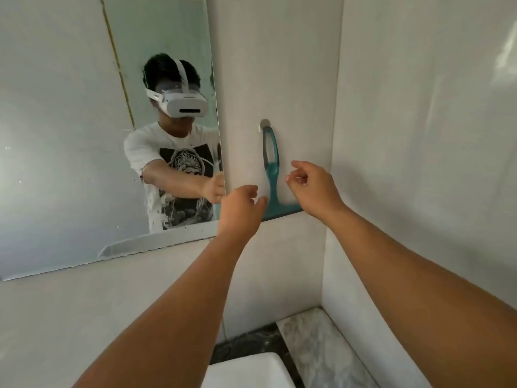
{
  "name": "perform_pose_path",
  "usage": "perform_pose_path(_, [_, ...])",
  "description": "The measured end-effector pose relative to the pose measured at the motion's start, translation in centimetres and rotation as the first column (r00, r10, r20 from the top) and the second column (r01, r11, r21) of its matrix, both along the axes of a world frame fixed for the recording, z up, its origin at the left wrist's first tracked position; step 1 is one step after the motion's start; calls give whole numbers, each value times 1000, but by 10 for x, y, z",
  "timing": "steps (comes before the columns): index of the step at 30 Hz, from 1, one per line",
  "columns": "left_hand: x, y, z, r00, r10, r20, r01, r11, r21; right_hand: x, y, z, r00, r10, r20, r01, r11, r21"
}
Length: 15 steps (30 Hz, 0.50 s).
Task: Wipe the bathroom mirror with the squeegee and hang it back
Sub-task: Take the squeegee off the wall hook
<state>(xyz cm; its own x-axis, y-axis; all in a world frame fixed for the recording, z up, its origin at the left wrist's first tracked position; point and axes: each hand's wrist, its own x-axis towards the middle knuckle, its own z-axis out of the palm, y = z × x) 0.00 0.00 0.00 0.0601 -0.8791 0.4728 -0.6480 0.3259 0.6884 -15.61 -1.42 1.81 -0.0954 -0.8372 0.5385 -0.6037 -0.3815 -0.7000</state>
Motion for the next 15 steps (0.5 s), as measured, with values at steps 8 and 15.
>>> perform_pose_path(8, [-15, -25, 0, 998, 35, -56, -37, 999, -36, 0, -27, 0, 994, 58, 93, -56, 998, -19])
perform_pose_path(15, [-23, -36, -3, 997, 42, -59, -45, 998, -54, 3, -43, -3, 981, 103, 163, -97, 994, -45])
